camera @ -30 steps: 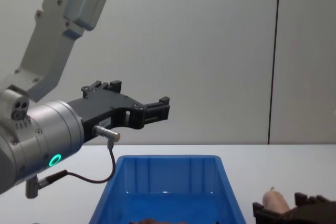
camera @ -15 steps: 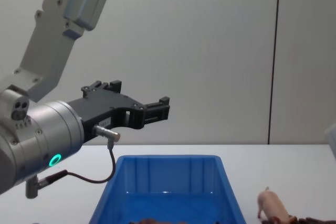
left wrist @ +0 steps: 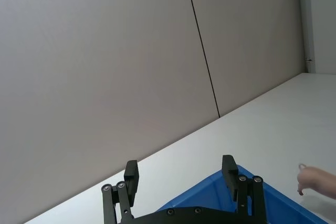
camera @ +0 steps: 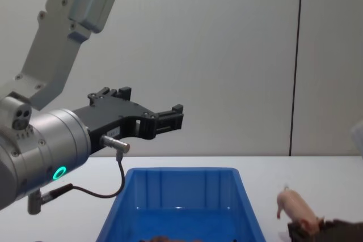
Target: Pick up the two dolls from the table and place them into the box.
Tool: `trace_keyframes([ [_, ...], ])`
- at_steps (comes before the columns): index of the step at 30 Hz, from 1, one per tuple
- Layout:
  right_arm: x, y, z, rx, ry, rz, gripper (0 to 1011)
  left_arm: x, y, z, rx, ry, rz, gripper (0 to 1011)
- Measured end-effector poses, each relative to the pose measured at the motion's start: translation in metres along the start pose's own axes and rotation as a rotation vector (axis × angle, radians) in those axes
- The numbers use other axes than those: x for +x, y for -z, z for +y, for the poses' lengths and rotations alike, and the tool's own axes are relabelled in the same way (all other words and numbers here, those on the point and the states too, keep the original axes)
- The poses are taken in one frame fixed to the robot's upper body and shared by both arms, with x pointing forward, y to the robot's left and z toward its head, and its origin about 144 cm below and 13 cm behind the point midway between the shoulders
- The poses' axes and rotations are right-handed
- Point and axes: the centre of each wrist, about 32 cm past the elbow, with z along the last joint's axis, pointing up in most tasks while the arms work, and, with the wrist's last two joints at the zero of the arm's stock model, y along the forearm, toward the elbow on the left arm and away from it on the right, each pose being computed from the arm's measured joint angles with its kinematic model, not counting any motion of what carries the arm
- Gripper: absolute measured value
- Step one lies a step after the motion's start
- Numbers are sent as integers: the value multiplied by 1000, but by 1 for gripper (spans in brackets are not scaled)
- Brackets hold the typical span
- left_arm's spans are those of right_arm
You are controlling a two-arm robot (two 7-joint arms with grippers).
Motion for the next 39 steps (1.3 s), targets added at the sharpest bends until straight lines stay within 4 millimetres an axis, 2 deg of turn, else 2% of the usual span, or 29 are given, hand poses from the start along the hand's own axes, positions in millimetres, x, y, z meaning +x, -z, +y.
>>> trace_keyframes([
  [19, 4, -30, 3, 219, -113, -71, 357, 0, 0, 0, 0, 0, 0, 1001],
  [31, 3, -48, 26, 292, -276, -67, 357, 0, 0, 0, 0, 0, 0, 1001],
  [35, 2, -52, 39, 290, -340, -52, 443, 0, 0, 0, 0, 0, 0, 1001],
  [36, 1, -53, 41, 288, -349, -49, 510, 0, 0, 0, 0, 0, 0, 1001],
  [38, 1, -54, 49, 280, -375, -38, 527, 0, 0, 0, 0, 0, 0, 1001],
  [39, 0, -54, 51, 277, -384, -35, 569, 0, 0, 0, 0, 0, 0, 1001],
])
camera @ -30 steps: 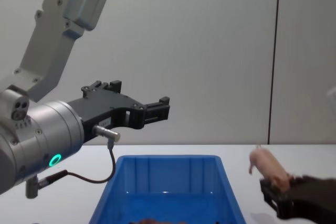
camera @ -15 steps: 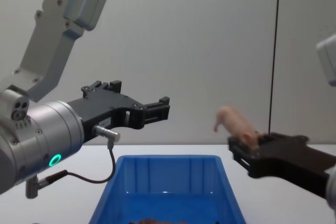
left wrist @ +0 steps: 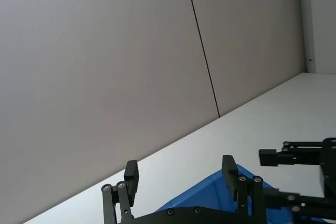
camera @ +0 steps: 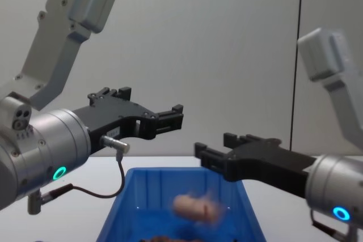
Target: Pick up the two dolls from the table and place them into the box.
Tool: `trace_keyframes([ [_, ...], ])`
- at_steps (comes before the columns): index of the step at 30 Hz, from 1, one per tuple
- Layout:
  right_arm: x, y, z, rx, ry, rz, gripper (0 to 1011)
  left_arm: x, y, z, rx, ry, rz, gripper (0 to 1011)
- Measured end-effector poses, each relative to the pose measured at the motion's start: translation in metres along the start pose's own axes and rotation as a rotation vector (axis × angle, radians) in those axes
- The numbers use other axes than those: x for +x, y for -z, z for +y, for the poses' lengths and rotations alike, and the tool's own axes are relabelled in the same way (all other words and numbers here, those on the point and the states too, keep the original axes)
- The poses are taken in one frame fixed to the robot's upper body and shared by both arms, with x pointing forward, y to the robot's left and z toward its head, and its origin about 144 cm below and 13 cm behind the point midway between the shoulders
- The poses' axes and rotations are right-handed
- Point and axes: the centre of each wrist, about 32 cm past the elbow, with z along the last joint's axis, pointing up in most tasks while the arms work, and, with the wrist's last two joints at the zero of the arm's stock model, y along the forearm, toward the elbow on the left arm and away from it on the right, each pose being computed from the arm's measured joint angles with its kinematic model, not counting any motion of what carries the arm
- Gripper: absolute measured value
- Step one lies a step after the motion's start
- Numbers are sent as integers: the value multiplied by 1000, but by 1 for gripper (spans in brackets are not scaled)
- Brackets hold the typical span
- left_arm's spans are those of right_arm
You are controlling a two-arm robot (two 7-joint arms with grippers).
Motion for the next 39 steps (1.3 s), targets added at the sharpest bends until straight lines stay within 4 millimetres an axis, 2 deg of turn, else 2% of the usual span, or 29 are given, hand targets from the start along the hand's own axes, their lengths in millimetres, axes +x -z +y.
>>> trace_keyframes([
  [5, 3, 2, 11, -10, -24, 23, 746, 0, 0, 0, 0, 0, 0, 1001],
  [6, 3, 2, 13, -12, -26, 26, 746, 0, 0, 0, 0, 0, 0, 1001],
  [8, 3, 3, 16, -16, -26, 32, 830, 0, 0, 0, 0, 0, 0, 1001],
  [15, 3, 3, 19, -25, 3, 39, 998, 0, 0, 0, 0, 0, 0, 1001],
  [28, -3, 3, 4, -28, 148, 19, 1001, 0, 0, 0, 0, 0, 0, 1001],
  [39, -12, 3, -27, -24, 316, -3, 1001, 0, 0, 0, 0, 0, 0, 1001],
])
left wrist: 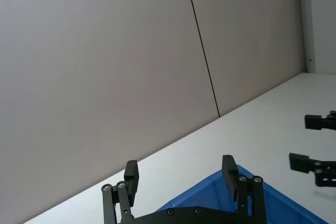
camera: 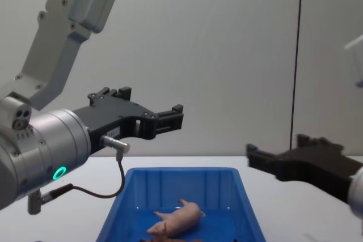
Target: Pick up the two dolls from the table and place them into the box.
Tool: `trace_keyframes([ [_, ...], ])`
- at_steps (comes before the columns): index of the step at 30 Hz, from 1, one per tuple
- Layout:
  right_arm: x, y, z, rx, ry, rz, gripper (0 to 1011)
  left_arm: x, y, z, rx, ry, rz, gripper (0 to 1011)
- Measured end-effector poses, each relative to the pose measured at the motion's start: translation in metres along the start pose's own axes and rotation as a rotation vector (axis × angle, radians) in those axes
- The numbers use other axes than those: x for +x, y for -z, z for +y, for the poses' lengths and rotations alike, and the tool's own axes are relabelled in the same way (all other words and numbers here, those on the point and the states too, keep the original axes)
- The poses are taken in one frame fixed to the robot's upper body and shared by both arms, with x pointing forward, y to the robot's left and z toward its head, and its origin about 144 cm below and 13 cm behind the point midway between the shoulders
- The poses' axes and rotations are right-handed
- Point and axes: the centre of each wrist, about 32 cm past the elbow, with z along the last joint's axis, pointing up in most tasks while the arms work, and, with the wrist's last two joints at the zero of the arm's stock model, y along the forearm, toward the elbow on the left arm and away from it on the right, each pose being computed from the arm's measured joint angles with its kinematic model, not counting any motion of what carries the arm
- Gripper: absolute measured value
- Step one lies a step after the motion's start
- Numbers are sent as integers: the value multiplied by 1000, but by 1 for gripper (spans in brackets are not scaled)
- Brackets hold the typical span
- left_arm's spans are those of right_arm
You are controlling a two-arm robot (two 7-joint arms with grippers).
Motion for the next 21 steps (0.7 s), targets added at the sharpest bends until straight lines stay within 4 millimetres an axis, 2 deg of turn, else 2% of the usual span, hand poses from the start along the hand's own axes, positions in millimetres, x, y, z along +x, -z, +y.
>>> trace_keyframes([
  [11, 1, 1, -22, 0, 105, -5, 1001, 0, 0, 0, 0, 0, 0, 1001],
  [21, 1, 1, -30, 1, 141, -6, 1001, 2, 0, 2, 15, -8, 0, 1001],
])
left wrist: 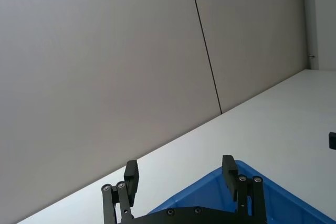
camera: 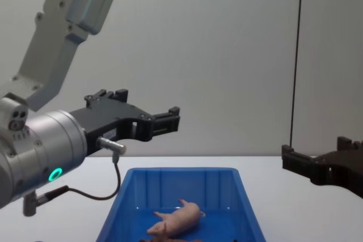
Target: Pick up the two dolls from the table and place them into the box.
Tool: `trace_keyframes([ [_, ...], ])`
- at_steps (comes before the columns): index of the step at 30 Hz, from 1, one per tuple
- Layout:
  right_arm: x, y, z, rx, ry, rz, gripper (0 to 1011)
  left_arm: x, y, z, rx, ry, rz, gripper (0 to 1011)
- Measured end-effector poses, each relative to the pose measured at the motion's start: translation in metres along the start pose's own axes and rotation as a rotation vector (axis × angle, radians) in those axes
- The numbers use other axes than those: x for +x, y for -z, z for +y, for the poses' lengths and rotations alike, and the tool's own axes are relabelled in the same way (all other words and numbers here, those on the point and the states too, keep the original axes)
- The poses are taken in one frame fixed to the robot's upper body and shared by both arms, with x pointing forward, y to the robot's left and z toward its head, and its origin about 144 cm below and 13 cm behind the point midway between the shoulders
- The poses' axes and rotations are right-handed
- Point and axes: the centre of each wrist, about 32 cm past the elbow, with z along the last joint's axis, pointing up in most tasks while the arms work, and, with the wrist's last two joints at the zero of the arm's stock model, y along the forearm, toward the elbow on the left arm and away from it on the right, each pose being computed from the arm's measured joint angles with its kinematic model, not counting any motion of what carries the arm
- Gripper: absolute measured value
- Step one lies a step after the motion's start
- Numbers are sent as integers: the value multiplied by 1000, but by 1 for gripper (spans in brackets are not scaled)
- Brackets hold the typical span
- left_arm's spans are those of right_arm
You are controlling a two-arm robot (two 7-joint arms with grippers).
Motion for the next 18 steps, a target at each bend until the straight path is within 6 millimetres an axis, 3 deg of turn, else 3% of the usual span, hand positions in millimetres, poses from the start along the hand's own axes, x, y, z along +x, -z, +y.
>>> trace_keyframes([
  [18, 1, 0, -5, 1, 23, -1, 1001, 25, -3, 27, 119, -62, 12, 1001],
])
